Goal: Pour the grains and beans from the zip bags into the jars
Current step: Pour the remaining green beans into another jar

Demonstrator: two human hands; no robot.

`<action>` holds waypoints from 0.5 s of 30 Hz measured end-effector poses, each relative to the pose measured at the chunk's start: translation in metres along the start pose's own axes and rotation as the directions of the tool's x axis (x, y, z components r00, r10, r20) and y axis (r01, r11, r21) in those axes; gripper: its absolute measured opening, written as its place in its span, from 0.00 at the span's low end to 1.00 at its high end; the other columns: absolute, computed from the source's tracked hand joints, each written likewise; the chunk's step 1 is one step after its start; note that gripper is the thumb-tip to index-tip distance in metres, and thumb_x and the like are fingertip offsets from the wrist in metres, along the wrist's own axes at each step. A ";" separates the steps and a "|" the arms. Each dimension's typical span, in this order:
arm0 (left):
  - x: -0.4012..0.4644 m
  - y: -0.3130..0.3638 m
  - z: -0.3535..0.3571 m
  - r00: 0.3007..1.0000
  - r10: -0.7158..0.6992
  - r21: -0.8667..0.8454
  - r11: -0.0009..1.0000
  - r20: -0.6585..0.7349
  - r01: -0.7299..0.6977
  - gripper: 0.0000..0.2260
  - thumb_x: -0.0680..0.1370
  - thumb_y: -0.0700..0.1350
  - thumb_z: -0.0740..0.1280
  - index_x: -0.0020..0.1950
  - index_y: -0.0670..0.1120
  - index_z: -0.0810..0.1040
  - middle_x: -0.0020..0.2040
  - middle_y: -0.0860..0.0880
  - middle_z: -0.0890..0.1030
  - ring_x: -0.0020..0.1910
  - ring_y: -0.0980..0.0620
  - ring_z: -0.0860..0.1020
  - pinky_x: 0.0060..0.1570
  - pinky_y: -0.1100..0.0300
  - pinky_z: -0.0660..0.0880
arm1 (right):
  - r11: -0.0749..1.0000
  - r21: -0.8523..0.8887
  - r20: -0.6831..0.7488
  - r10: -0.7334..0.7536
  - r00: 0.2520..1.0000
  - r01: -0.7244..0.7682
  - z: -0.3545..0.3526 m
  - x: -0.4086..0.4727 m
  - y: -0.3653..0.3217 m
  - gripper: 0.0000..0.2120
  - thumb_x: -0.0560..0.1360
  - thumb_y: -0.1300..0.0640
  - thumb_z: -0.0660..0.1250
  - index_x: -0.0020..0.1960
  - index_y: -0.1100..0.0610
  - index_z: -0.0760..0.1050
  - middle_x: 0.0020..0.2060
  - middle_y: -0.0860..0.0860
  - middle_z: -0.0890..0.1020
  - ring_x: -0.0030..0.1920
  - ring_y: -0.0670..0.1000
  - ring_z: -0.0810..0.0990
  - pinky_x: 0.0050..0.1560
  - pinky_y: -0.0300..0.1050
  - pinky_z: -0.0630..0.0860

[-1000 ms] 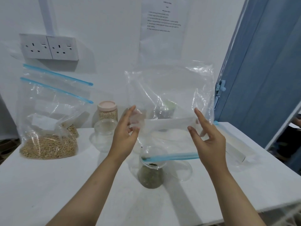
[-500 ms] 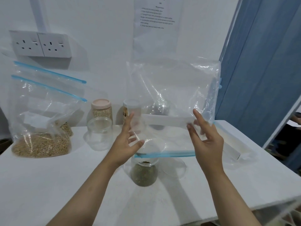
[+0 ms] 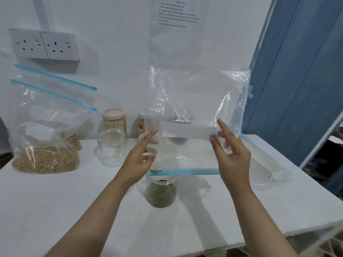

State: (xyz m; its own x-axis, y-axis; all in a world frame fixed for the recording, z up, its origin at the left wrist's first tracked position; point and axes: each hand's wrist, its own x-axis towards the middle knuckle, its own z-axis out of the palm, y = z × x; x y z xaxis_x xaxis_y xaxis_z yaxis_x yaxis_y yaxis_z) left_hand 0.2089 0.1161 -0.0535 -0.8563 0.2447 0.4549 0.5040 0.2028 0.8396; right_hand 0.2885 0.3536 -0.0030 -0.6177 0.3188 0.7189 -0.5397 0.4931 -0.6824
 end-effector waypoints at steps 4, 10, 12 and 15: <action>0.000 -0.001 -0.002 1.000 -0.007 0.002 1.000 -0.008 0.007 0.32 0.80 0.34 0.64 0.73 0.67 0.65 0.59 0.55 0.76 0.53 0.51 0.79 0.56 0.60 0.77 | 0.999 0.031 0.002 0.015 1.000 -0.015 0.003 0.000 0.001 0.22 0.77 0.59 0.70 0.65 0.38 0.73 0.45 0.30 0.80 0.45 0.41 0.73 0.50 0.29 0.69; -0.002 -0.002 -0.001 0.999 -0.040 0.016 0.999 0.036 0.040 0.35 0.80 0.33 0.64 0.74 0.69 0.61 0.62 0.55 0.76 0.54 0.53 0.78 0.54 0.65 0.75 | 0.998 0.057 -0.015 0.039 0.999 -0.038 0.006 0.001 0.001 0.22 0.77 0.58 0.71 0.64 0.37 0.74 0.48 0.29 0.81 0.50 0.41 0.76 0.53 0.28 0.69; -0.005 -0.003 -0.002 0.997 -0.056 0.025 0.998 0.053 0.055 0.37 0.79 0.34 0.64 0.73 0.73 0.59 0.63 0.57 0.75 0.56 0.54 0.78 0.53 0.65 0.75 | 0.998 0.044 -0.020 0.034 0.999 -0.033 0.008 0.001 0.001 0.21 0.77 0.57 0.71 0.65 0.38 0.74 0.48 0.29 0.81 0.50 0.42 0.76 0.53 0.27 0.70; -0.009 -0.004 -0.003 0.995 -0.064 0.043 0.997 0.075 0.061 0.39 0.79 0.34 0.64 0.72 0.75 0.57 0.63 0.57 0.75 0.56 0.55 0.78 0.53 0.66 0.75 | 0.998 0.048 -0.037 0.036 0.999 -0.035 0.009 0.002 0.003 0.21 0.77 0.57 0.71 0.66 0.39 0.74 0.48 0.29 0.81 0.50 0.43 0.76 0.54 0.27 0.69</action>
State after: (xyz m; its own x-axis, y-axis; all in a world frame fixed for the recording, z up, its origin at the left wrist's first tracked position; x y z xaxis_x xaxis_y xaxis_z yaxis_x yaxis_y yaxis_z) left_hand 0.2146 0.1101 -0.0604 -0.8760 0.3015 0.3764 0.4550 0.2581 0.8522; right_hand 0.2809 0.3484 -0.0052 -0.6154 0.3664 0.6979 -0.5446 0.4425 -0.7125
